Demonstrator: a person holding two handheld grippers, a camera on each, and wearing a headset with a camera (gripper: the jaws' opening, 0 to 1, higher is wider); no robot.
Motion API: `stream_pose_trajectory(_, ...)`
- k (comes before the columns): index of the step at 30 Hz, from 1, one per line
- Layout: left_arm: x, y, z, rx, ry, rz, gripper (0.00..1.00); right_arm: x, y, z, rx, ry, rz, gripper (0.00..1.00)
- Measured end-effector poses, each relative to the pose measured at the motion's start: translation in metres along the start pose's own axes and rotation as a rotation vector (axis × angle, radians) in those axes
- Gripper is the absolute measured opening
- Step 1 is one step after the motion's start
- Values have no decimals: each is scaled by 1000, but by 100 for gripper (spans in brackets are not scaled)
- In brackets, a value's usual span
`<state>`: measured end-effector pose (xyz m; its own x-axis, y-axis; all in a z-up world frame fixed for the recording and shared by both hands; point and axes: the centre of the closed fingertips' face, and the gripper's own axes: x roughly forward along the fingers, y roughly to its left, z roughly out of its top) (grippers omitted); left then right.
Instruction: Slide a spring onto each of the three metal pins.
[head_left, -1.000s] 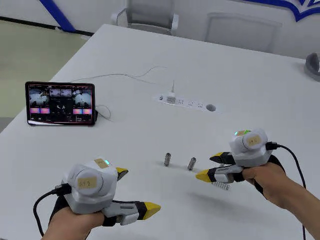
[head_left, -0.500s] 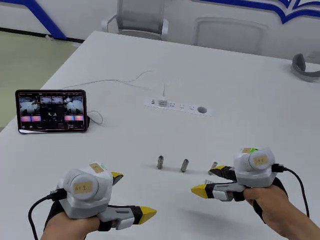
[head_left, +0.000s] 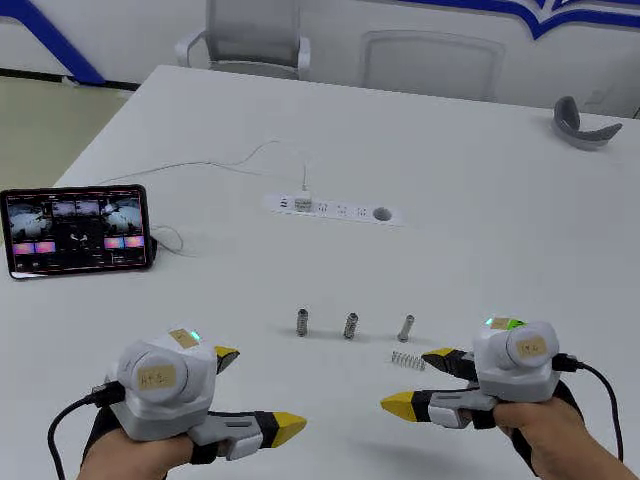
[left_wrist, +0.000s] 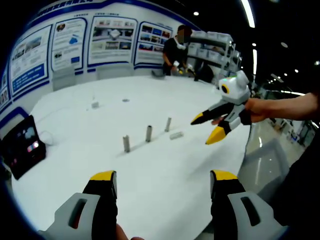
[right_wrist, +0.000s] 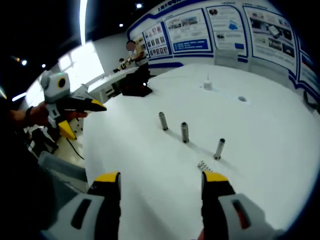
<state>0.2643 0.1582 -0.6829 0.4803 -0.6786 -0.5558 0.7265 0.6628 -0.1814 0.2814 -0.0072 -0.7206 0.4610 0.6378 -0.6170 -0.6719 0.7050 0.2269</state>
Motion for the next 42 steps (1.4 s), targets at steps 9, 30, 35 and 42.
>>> stream_pose_trajectory(9, 10, -5, -1, 4, 11, -17, 78, -18, 2, -16, 54, -26, -33, 68)
stream_pose_trajectory(30, 42, -24, 13, 55, 37, -89, 77, -40, -4, -27, 115, -60, -76, 69)
stream_pose_trajectory(35, 50, -29, 16, 86, 52, -113, 77, -43, -3, -30, 120, -61, -81, 69)
stream_pose_trajectory(42, 63, -37, 18, 146, 83, -151, 77, -49, 1, -34, 125, -59, -82, 70)
